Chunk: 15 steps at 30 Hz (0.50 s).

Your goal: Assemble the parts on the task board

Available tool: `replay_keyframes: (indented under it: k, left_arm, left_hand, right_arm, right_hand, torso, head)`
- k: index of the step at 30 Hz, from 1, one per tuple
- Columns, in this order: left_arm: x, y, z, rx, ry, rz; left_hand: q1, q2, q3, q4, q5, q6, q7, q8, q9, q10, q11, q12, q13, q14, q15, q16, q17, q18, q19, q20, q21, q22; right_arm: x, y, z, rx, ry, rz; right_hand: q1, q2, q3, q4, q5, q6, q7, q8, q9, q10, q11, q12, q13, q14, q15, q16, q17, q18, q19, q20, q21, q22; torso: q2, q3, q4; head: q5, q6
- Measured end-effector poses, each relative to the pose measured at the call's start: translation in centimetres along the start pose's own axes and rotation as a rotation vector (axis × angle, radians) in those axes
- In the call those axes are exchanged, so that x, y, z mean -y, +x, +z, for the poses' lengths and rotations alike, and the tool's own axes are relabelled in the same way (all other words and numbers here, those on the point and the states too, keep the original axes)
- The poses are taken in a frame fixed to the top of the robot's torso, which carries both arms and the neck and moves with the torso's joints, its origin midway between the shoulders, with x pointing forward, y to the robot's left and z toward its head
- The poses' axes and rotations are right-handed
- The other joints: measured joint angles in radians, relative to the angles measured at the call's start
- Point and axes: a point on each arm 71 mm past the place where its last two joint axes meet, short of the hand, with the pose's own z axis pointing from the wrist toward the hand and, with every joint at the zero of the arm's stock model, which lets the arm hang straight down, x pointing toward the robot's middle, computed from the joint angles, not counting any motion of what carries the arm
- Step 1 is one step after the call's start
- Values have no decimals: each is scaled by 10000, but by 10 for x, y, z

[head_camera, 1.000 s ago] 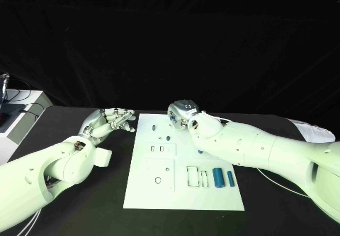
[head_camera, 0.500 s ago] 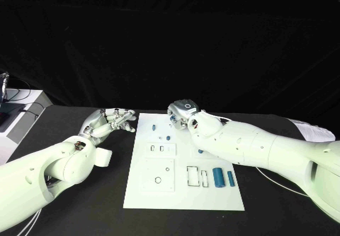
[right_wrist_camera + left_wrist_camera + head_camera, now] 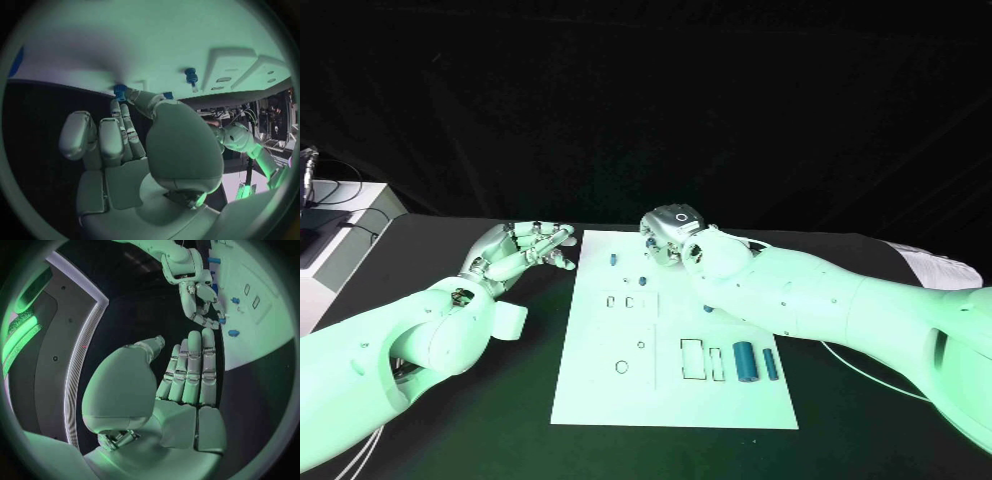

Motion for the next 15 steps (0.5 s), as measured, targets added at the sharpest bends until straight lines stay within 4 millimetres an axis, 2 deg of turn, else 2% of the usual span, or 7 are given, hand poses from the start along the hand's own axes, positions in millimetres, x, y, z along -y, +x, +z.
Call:
replay_keyframes:
  k: [6, 9, 10, 13, 15]
  left_arm:
    - [0, -1, 0, 18, -15, 9]
    - [-1, -2, 0, 37, -24, 20]
    - [-1, -3, 0, 38, -29, 24]
    - [-1, -4, 0, 9, -38, 47]
    - [-1, -5, -1, -27, -35, 60]
  left_hand:
    - [0, 0, 0, 0, 0, 0, 0, 0, -1, 0, 0, 0, 0, 0, 0, 0, -1, 0, 0, 0, 0, -1]
    - [0, 0, 0, 0, 0, 0, 0, -39, -1, 0, 0, 0, -9, -35, 35, 0, -1, 0, 0, 0, 0, 14]
    - [0, 0, 0, 0, 0, 0, 0, -39, -1, 0, 0, 0, -9, -35, 35, 0, -1, 0, 0, 1, 0, 18]
    - [-6, -6, -10, -10, 0, -7, -7, -59, -1, -71, -3, 0, -13, -40, 30, 0, -2, 0, -74, 1, 69, 47]
    - [-98, -98, -69, -69, 0, -183, -73, -154, -2, -141, -72, 0, -20, -90, -19, 45, -2, -1, -117, 33, 114, 81]
  right_arm:
    - [2, -4, -9, 100, -119, 189]
    - [6, -11, -15, 228, -163, 365]
    - [9, -15, -18, 292, -144, 471]
    - [22, -28, -25, 442, 79, 885]
    - [31, -36, -31, 484, 272, 1218]
  right_hand:
    - [0, 0, -10, -2, 0, -38, -38, -32, 0, -29, -28, 0, -23, 0, 0, 0, -38, 1, 0, 0, -35, -50]
    - [-110, -110, -195, 77, 0, -138, -75, -88, -11, -44, -44, 0, -38, 0, 0, 1, -38, 1, 0, 0, -74, -42]
    - [-161, -161, -276, 159, 0, -171, -109, -88, -12, 60, -91, 69, -26, 3, -3, 1, 26, 2, 5, -5, -62, 40]
    - [-349, -344, -548, 430, 391, -279, -256, -184, 1, 924, -294, 415, 170, 123, -207, 359, 642, 1, 380, -175, 426, 732]
    - [-447, -350, -769, 510, 570, -295, -317, -184, 22, 1449, -412, 647, 358, 113, -264, 571, 982, 2, 553, -261, 687, 1084]
  torso:
    - [0, 0, -5]
    - [-3, 6, -19]
    - [-4, 11, -27]
    - [-22, 27, -70]
    - [-35, 41, -104]
  head:
    - [15, 19]
    - [32, 39]
    - [33, 46]
    - [60, 84]
    - [78, 106]
